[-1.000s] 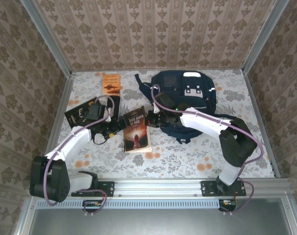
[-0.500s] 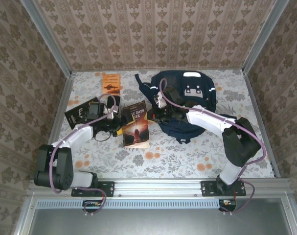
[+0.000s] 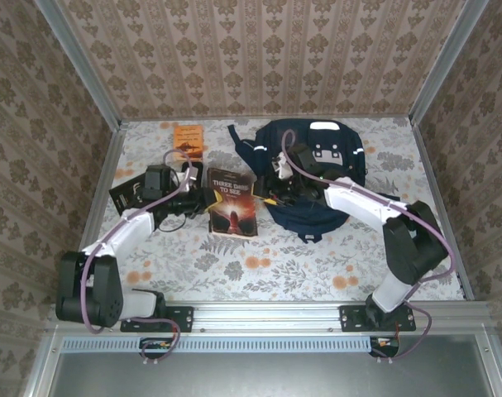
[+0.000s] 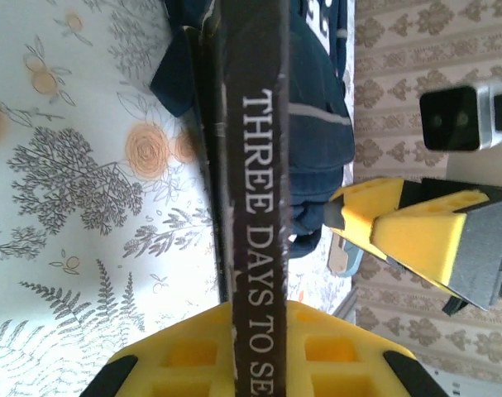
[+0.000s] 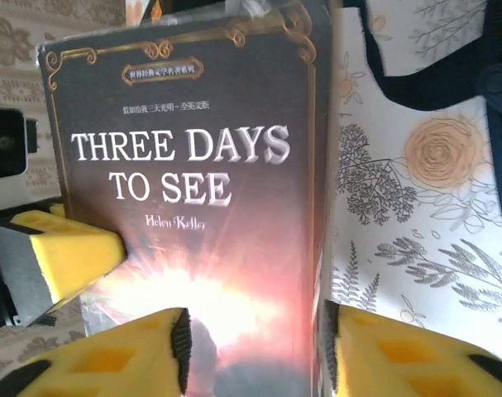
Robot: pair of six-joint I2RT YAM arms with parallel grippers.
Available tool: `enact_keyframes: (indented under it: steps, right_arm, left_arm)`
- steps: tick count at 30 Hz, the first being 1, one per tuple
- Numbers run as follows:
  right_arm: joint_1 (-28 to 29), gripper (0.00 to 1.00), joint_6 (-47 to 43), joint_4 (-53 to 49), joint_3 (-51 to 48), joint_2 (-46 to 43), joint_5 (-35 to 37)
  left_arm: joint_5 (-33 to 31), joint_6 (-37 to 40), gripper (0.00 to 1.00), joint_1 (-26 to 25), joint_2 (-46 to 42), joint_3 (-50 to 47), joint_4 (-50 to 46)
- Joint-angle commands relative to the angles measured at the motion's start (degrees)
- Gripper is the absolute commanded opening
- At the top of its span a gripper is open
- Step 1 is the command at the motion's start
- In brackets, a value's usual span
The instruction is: Pack books, pencil case, and school supplies into a backpack
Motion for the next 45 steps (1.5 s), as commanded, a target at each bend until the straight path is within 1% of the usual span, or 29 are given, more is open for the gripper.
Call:
enact_keyframes:
  steps: [1,3,4,6,9,10,13,16,18,19,22,24,26,32,36,41,45]
  right_arm:
    - [-1.5,0.70,0.9,1.3,-2.7,-6.9,5.1]
    - [-1.8,0.86,3.2,5.1,-5.9,-10.3,6.8]
    - [-1.8,0.91,4.6,6.8,-7.2,-11.3,6.6]
    - [-1.7,0.95,8.5,12.0,-9.1,-12.6,3.6]
    - [-1.1,0.97,14.8,19.8,-10.7,-12.6,-0.6]
    - [-0.7,0.98,16.3,21.8,-10.9,-12.6,-1.1]
    - [1.4,1.00,20.4,26.4,-10.8,-12.2,-0.5]
    - [3.3,0.99,27.2,31.3,-11.9,-11.3,3.5]
    - [4.4,0.98,33.0,38.5,-14.2,-10.2,6.8]
    - [4.7,0.98,35.0,40.2,-14.2,-9.4,7.4]
    - [5.9,0.96,40.0,46.6,-13.8,-6.4,9.4]
    - [6.4,0.96,41.7,50.0,-13.0,-4.8,10.2]
    - [6.5,0.94,42.6,51.4,-12.0,-3.7,11.2]
    - [6.8,0.80,45.4,55.4,-12.8,-2.6,19.3]
    - [6.8,0.72,46.7,57.2,-11.0,-0.9,20.0]
    - [6.9,0.56,48.9,59.8,-10.3,1.1,20.7]
    - [7.1,0.40,46.7,58.3,-11.3,-1.2,23.1]
  left_arm:
    - [-4.1,2.7,0.06,1.1,-4.9,4.9,-4.6]
    - [-6.8,1.6,0.06,1.7,-7.7,6.3,-4.5]
    - [-7.5,0.2,0.06,2.1,-8.9,6.5,-2.9]
    - [-8.4,-4.0,0.05,2.7,-10.5,7.1,2.5]
    - [-11.7,-9.5,0.05,2.2,-10.2,9.2,6.7]
    - [-14.1,-11.2,0.04,1.9,-9.7,9.5,8.1]
    - [-17.8,-16.7,0.04,-0.1,-7.9,10.3,14.5]
    - [-22.4,-20.3,0.05,-2.8,-6.0,11.8,18.6]
    - [-26.6,-24.2,0.04,-4.4,-4.9,12.2,21.1]
    - [-27.9,-25.9,0.04,-5.0,-4.4,12.0,23.2]
    - [-29.2,-29.5,0.04,-6.5,-1.7,13.6,26.8]
    - [-29.7,-31.2,0.04,-7.3,-0.3,14.1,28.4]
    - [-30.1,-32.8,0.04,-8.0,0.8,14.2,29.5]
    - [-32.5,-34.8,0.04,-9.8,1.3,13.5,30.9]
    - [-32.6,-35.2,0.04,-10.4,1.4,13.6,31.2]
    - [-32.5,-35.5,0.04,-11.0,1.6,13.6,31.5]
    - [-31.8,-35.3,0.05,-10.9,1.5,13.3,31.5]
